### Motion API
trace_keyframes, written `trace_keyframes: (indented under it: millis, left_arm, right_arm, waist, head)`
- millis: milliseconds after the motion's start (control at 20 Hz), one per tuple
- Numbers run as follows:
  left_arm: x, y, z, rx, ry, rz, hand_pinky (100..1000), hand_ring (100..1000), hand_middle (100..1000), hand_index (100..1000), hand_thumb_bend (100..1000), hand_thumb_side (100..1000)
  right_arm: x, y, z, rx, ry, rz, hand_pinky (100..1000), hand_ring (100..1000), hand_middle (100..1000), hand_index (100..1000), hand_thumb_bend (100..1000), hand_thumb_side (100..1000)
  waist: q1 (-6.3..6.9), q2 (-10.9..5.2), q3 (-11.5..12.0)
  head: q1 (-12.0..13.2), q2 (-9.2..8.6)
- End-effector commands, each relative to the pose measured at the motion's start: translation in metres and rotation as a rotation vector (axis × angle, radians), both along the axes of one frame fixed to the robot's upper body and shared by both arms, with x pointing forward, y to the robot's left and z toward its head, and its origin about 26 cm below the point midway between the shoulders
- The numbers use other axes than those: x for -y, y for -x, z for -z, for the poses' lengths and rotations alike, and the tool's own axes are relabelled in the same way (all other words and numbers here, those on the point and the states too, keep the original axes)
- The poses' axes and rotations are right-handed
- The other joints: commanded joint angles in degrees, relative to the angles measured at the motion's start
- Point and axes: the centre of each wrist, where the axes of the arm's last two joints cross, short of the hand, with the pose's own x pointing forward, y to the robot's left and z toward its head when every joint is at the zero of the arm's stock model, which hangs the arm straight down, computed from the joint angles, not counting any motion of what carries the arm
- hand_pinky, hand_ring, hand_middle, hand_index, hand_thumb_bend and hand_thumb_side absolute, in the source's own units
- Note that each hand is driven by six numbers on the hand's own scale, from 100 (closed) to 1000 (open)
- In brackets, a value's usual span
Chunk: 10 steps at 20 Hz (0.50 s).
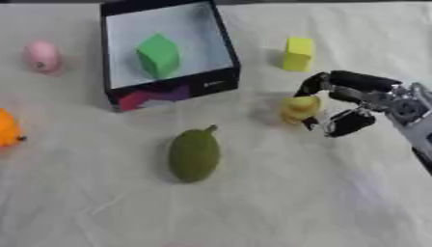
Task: Pick up objects on the table and place them in the box.
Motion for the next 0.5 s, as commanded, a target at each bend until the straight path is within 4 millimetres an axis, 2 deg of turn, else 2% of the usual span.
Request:
trace_keyframes:
  millis: [50,250,500]
  left_arm:
    - [-0.003,0.0,-0.007,0.019,-0.024,0.001,948,768,699,743,170,903]
    - [-0.004,0.001,-0.007,0.02,-0.026,-0.004,949,768,699,744,169,898]
    - [-0.005,0.001,-0.007,0.016,-0.026,-0.007,948,766,697,743,168,895]
  right_arm:
    - [0.005,0.003,-0.018,0.055,-0.03,0.013,783,696,490,661,100,139]
    - [0.004,0.009,-0.03,0.086,-0.028,-0.014,765,668,464,628,100,142]
    - [-0.001,0.014,-0.064,0.2,-0.071,-0.054,752,643,458,618,100,127]
  waist:
    - [-0.49,-0.47,-0.1]
    - [-0.56,-0.81,-0.2]
    - [-0.63,-1.45,0.1]
  head:
    - [0.0,-0.49]
    - [-0.1,-0.24]
    - [-0.2,0.11]
